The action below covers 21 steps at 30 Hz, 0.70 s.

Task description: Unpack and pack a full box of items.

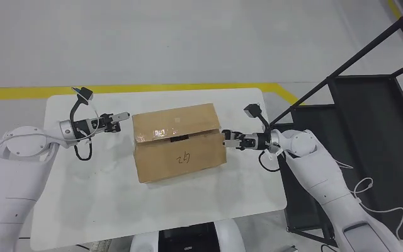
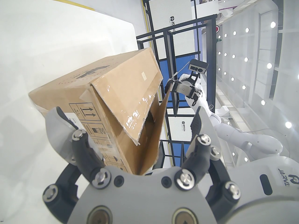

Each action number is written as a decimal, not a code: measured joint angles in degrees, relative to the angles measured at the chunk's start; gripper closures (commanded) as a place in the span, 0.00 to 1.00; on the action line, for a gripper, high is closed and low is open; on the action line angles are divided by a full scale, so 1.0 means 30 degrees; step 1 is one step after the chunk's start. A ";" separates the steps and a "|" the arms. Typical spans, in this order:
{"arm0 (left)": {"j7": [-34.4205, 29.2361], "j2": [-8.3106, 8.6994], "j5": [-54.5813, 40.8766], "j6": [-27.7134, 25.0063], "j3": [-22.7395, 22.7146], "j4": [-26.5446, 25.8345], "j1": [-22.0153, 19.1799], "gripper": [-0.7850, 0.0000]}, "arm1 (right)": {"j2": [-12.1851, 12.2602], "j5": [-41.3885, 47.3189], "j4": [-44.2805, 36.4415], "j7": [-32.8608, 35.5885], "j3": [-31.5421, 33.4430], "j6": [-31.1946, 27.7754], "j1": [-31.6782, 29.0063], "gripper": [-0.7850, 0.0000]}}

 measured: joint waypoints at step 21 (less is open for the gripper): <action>0.0000 0.0000 0.0000 0.0000 0.0000 0.0000 0.0000 0.00 | 0.1440 0.2981 -0.3977 0.3169 -0.1238 0.3160 -0.0946 0.00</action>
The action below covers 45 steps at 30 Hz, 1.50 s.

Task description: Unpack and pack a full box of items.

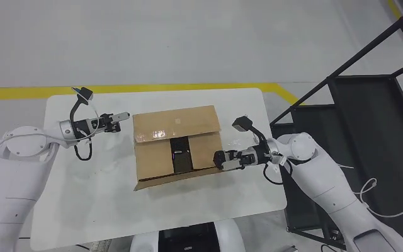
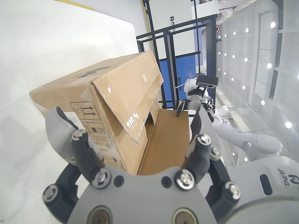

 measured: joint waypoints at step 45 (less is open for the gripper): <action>0.0000 0.0000 0.0000 0.0000 0.0000 0.0000 0.0000 0.00 | 0.0750 -0.3798 0.3999 -0.3820 -0.4753 -0.3226 -0.0076 0.00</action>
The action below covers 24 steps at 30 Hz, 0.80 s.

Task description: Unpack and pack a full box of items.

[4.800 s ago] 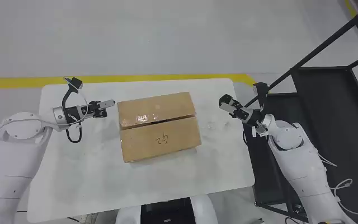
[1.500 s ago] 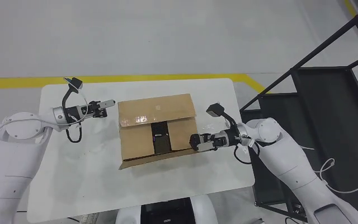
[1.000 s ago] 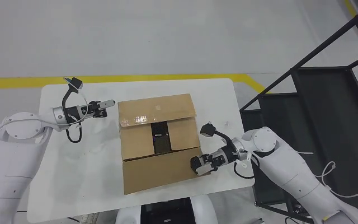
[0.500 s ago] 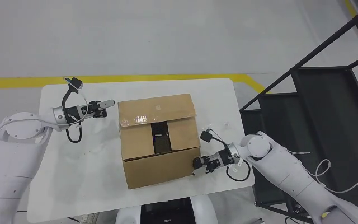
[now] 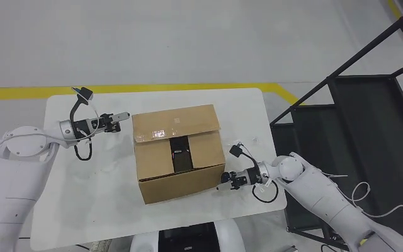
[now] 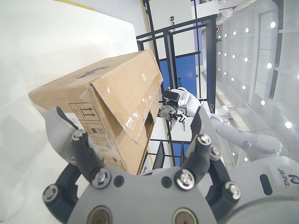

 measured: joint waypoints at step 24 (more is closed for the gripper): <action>0.0000 0.0000 0.0000 0.0000 0.0000 0.0000 0.0000 0.00 | -0.0249 0.9097 0.0771 0.0502 0.1237 0.3778 0.2070 0.00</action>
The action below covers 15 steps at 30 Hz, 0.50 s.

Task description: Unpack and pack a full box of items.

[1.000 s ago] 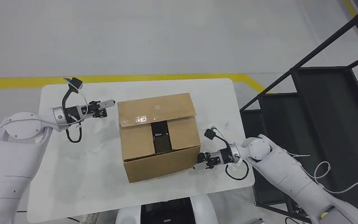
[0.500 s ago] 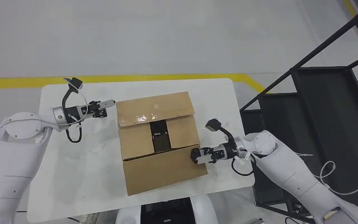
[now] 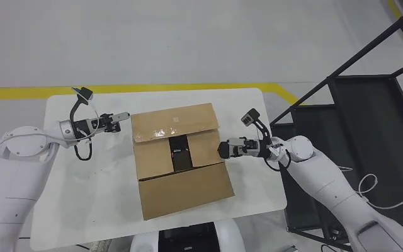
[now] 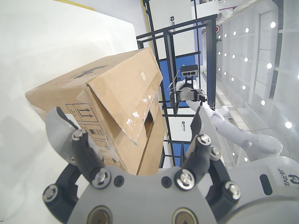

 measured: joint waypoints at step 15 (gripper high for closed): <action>0.0000 0.0000 0.0000 0.0000 0.0000 0.0000 0.0000 0.00 | -0.2361 0.0177 0.5289 -0.1496 -0.2653 -0.0117 0.4150 0.00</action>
